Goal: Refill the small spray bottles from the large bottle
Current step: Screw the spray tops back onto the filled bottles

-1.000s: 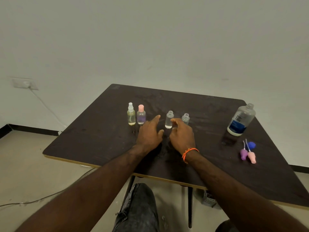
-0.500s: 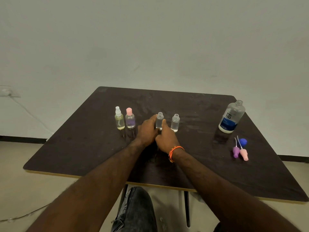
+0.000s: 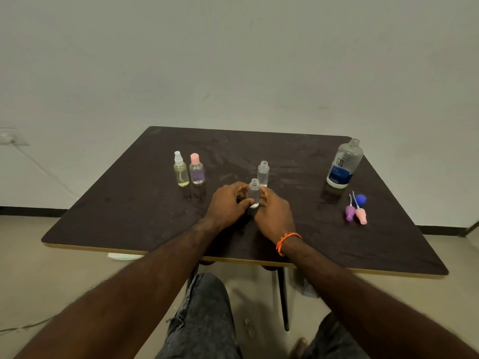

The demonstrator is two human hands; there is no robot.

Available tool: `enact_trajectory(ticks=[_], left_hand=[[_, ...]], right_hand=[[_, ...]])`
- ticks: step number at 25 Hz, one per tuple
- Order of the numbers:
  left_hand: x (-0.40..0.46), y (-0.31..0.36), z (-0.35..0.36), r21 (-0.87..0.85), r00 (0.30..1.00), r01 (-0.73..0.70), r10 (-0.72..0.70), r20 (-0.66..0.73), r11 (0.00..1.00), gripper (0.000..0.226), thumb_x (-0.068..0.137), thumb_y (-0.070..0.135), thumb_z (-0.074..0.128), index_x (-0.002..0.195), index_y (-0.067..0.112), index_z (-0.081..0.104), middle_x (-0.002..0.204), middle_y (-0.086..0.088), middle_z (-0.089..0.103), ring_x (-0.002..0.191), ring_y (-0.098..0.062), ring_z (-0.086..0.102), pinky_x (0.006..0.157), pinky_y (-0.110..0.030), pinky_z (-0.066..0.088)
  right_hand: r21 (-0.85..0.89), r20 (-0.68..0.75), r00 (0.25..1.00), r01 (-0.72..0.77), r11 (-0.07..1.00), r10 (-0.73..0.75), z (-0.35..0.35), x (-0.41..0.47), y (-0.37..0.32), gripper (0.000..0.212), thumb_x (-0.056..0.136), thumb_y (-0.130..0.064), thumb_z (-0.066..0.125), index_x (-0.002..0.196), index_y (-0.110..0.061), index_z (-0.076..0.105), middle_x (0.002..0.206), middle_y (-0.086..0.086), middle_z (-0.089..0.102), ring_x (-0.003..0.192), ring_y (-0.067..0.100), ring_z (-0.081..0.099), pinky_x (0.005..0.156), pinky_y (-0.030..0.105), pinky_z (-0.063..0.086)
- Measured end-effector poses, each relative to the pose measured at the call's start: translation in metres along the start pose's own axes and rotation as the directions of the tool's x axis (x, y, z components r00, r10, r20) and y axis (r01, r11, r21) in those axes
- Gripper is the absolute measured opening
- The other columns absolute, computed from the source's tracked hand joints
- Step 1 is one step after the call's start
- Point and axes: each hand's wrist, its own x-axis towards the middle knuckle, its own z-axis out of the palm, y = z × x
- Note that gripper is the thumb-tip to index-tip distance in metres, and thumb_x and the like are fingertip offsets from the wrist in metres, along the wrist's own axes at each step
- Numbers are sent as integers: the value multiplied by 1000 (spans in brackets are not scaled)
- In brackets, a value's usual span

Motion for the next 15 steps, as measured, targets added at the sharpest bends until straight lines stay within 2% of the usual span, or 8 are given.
enact_trajectory(ticks=[5, 8, 12, 15], left_hand=[[-12, 34, 25, -30, 996, -74, 75, 37, 997, 53, 87, 30, 84, 137, 25, 66, 117, 2, 78, 106, -15, 73, 100, -41, 57], [-9, 45, 38, -31, 995, -81, 83, 48, 996, 49, 88, 34, 83, 134, 27, 66, 113, 4, 77, 101, -14, 72, 98, -46, 58], [-4, 53, 50, -7, 994, -82, 83, 64, 997, 43, 87, 40, 82, 125, 31, 67, 97, 11, 75, 91, -12, 70, 95, -49, 57], [-4, 53, 55, 12, 993, -108, 107, 45, 994, 40, 88, 43, 79, 124, 31, 68, 96, 14, 74, 93, -12, 69, 96, -52, 55]], right_hand=[[-60, -36, 999, -4, 998, 1, -32, -25, 17, 54, 83, 2, 52, 128, -26, 60, 111, -5, 73, 101, 10, 68, 93, 33, 56], [-113, -5, 1000, -21, 993, 21, -49, -31, 24, 56, 86, 3, 54, 136, -23, 56, 119, -3, 69, 108, 11, 65, 98, 32, 53], [-251, -46, 998, -48, 967, 38, -77, -28, 38, 46, 90, -8, 60, 135, -17, 57, 120, 1, 68, 109, 14, 64, 98, 32, 52], [-353, -197, 980, -93, 931, 24, -112, -18, 54, 31, 90, -15, 63, 122, -16, 65, 107, 1, 69, 99, 13, 64, 89, 29, 51]])
